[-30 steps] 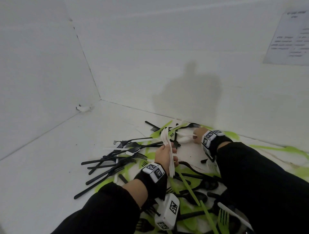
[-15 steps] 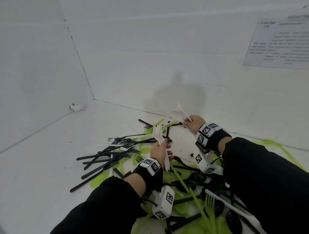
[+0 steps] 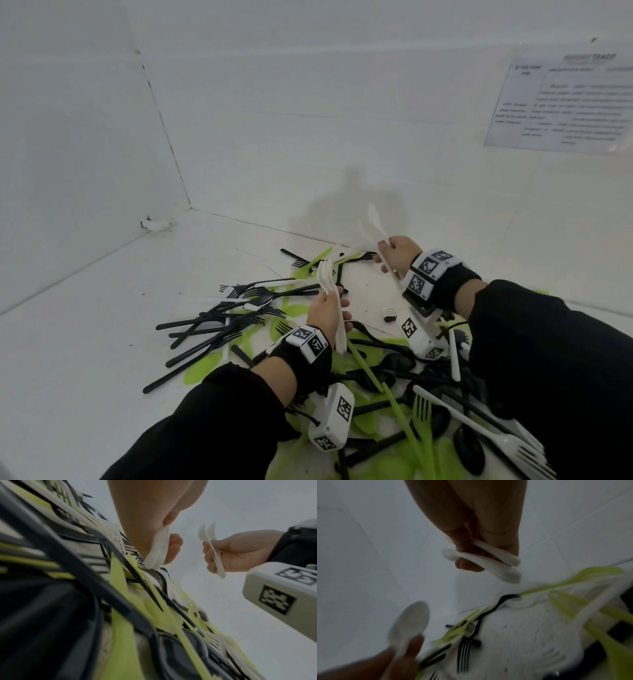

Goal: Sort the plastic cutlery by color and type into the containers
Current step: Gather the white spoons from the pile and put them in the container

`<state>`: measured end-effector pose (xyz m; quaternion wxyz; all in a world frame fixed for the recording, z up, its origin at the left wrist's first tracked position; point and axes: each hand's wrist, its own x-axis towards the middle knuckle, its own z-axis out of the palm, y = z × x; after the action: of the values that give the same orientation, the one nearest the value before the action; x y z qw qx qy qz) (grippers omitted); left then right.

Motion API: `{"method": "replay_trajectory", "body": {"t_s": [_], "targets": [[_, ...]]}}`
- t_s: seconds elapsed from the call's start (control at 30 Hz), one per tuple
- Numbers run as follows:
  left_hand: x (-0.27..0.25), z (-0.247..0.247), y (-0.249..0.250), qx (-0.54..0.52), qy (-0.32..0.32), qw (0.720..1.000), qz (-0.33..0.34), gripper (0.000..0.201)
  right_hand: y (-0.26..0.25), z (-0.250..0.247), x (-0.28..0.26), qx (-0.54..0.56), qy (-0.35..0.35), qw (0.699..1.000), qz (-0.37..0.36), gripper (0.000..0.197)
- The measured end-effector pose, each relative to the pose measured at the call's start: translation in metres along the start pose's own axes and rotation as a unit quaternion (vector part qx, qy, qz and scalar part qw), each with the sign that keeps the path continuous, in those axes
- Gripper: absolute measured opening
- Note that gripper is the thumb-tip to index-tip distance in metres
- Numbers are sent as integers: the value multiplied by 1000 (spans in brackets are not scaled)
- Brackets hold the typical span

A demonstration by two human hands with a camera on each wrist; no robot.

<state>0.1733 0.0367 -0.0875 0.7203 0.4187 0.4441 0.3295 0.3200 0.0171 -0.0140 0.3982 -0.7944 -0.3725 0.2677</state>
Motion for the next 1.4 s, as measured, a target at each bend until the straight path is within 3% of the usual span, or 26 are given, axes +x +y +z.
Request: {"method": "replay_trajectory", "body": {"t_s": [0.13,0.3,0.43,0.53,0.67,0.83,1.0,1.13,1.27,1.4], "targets": [[-5,5,-2,0,-11,1000,22,25,8,30,-25,-17,-46,999,-16,26],[-6,6,-8,48,-2,998,27,23,14,59,-48,-11,-22,1000,-2,28],[-14,8,-6,43,-20,999,-7,24,18,67,-61,-85,21,996,2,35],[-16,6,-9,52,-26,998,-27,23,20,72,-68,-119,10,993,-2,26],[-18,4,-11,105,-16,994,-5,25,22,78,-74,-87,-22,996,10,36],[-16,1,-12,116,30,992,32,26,24,78,-74,15,34,998,43,35],[-11,-1,-10,74,14,997,-7,23,24,73,-80,34,20,999,24,30],[-11,-3,-1,68,-10,997,-35,39,22,69,-81,5,2,1000,2,26],[-6,-8,-1,45,-29,998,-36,40,19,68,-79,36,-11,999,3,12],[-11,-13,5,34,-53,997,-45,41,16,69,-79,51,-17,999,-4,26]]}}
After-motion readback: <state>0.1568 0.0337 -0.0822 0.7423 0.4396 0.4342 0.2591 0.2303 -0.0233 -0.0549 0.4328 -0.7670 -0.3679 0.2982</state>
